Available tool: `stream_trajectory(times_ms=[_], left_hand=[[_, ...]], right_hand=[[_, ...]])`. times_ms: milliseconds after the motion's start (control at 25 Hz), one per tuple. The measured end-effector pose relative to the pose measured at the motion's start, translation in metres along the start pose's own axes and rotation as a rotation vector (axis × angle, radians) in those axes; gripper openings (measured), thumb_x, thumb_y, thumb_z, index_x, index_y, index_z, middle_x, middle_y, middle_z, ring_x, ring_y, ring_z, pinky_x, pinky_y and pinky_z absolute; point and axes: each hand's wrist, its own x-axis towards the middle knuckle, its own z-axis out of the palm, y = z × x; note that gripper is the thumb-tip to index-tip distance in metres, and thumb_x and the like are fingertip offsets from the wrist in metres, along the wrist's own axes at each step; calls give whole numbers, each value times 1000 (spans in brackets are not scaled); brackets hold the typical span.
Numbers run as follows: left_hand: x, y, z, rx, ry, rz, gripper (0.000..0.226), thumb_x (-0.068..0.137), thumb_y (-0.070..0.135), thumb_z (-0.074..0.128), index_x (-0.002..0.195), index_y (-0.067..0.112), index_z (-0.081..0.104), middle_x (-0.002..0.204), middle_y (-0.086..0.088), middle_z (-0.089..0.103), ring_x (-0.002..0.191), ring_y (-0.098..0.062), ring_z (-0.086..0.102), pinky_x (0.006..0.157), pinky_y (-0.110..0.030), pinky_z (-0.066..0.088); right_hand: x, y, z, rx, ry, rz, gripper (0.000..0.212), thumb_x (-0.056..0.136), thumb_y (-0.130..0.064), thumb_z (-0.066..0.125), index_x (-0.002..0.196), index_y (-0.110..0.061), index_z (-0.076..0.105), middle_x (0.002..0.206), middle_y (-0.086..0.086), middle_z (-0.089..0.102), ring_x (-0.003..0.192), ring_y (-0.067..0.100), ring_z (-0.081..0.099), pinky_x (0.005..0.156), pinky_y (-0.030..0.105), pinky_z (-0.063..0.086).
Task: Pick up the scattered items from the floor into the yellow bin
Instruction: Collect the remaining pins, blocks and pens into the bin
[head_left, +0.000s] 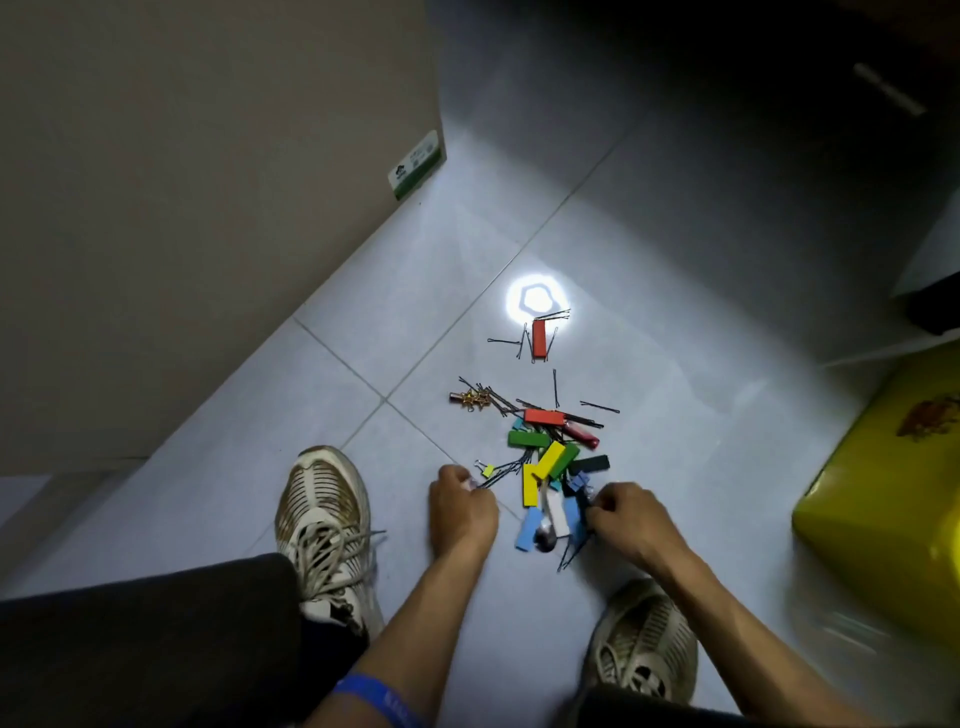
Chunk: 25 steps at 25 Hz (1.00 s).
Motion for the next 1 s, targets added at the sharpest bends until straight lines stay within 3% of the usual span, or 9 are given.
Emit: stream_trajectory(times_ms=[80, 200, 280, 400, 520, 640, 760, 840, 1000], left_hand=[[-8, 22, 14, -155, -103, 100, 37, 91, 10, 46, 125, 19, 56, 126, -1, 58, 103, -18, 54, 89, -27, 43], [0, 31, 5, -224, -37, 86, 32, 91, 9, 47, 118, 20, 62, 121, -2, 64, 97, -17, 56, 85, -25, 44], [7, 15, -9, -72, 57, 18, 30, 90, 11, 48, 115, 20, 62, 122, -2, 64, 97, -18, 55, 82, -23, 37], [3, 11, -3, -37, -75, 67, 35, 94, 10, 44, 122, 20, 62, 128, -2, 62, 100, -15, 53, 83, -23, 37], [2, 34, 4, -135, -106, 189, 31, 92, 9, 48, 112, 19, 69, 116, -2, 69, 101, -20, 63, 83, -22, 47], [16, 49, -21, -145, 163, 181, 27, 90, 14, 50, 110, 23, 65, 119, 0, 65, 99, -19, 58, 80, -24, 43], [12, 32, -29, -35, 208, -64, 41, 90, 26, 52, 130, 27, 48, 137, -5, 47, 121, -30, 47, 99, -41, 41], [1, 25, -12, -67, 63, -107, 54, 92, 34, 50, 145, 30, 38, 147, -10, 36, 129, -34, 43, 106, -45, 38], [5, 65, 27, -246, -69, 66, 58, 98, 39, 43, 153, 34, 24, 150, -13, 31, 138, -31, 35, 112, -41, 31]], right_hand=[[-5, -12, 1, 338, -101, -6, 12, 87, -12, 58, 89, -15, 70, 85, 7, 71, 75, 22, 63, 75, 41, 54], [5, -15, -13, 424, 70, 40, 19, 88, -13, 57, 80, -12, 74, 77, 8, 75, 67, 24, 70, 68, 40, 58], [0, -6, -11, 352, -149, 131, 24, 85, -14, 55, 75, -4, 75, 71, 14, 74, 63, 30, 72, 59, 38, 59], [-16, -6, 15, 303, -471, 147, 14, 85, -14, 63, 78, -10, 75, 76, 3, 72, 67, 17, 68, 63, 27, 55], [-4, -24, 22, 555, -284, 87, 13, 84, -5, 67, 78, -14, 74, 77, 2, 72, 71, 14, 63, 70, 27, 51], [16, -26, -7, 556, 77, -21, 20, 88, -10, 62, 76, -22, 73, 76, -5, 73, 70, 13, 65, 66, 23, 51], [34, -20, -31, 426, 390, -27, 20, 93, -24, 59, 111, -27, 66, 113, 0, 67, 98, 20, 63, 81, 24, 48], [48, -23, -33, 303, 337, 14, 40, 95, -35, 53, 133, -22, 52, 137, 8, 49, 120, 30, 51, 101, 37, 40], [65, -54, -18, 254, 218, -136, 37, 99, -33, 44, 133, -21, 48, 136, 9, 42, 124, 34, 42, 104, 37, 30]])
